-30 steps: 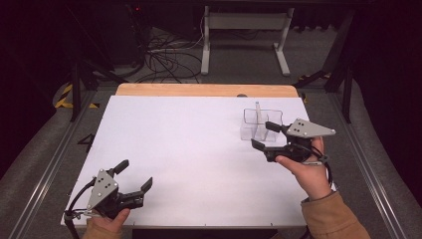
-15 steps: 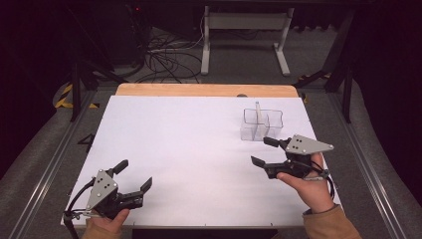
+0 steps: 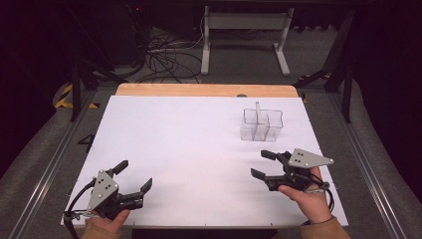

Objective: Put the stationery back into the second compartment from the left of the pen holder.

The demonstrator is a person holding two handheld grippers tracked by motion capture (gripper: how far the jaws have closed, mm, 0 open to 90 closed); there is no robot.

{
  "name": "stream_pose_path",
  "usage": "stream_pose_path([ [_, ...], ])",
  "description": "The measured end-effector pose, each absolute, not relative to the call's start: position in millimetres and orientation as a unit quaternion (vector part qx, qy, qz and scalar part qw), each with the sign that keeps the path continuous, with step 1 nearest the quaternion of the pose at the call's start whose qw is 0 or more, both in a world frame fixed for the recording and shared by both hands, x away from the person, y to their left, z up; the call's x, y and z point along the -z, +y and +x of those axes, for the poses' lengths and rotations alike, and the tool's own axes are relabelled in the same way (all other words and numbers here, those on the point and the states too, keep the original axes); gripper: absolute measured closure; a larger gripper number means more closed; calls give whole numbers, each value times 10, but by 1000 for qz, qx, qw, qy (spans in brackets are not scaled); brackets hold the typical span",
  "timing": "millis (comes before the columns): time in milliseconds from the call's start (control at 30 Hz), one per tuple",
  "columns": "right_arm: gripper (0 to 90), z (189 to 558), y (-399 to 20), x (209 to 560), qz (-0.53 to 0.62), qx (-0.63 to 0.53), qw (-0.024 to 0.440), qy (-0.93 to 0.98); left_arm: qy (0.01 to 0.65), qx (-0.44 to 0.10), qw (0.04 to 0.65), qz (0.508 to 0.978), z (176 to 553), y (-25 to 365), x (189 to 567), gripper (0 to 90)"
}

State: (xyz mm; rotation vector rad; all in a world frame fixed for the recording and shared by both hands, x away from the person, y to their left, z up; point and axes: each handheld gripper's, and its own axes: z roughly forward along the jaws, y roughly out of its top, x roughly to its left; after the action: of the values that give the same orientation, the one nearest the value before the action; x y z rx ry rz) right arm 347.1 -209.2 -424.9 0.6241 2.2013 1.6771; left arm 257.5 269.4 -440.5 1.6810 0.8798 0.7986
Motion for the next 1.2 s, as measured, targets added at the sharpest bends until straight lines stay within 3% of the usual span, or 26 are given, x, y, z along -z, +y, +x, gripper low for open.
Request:
stream_pose_path([
  [533,274,3353,-2091,4654,233,-560,160,779,369,-332,510,702,2512,2734,4432,101],
  [1200,275,3303,-2071,4863,262,-522,168,794,365,-327,501,713,2550,2697,4497,101],
])
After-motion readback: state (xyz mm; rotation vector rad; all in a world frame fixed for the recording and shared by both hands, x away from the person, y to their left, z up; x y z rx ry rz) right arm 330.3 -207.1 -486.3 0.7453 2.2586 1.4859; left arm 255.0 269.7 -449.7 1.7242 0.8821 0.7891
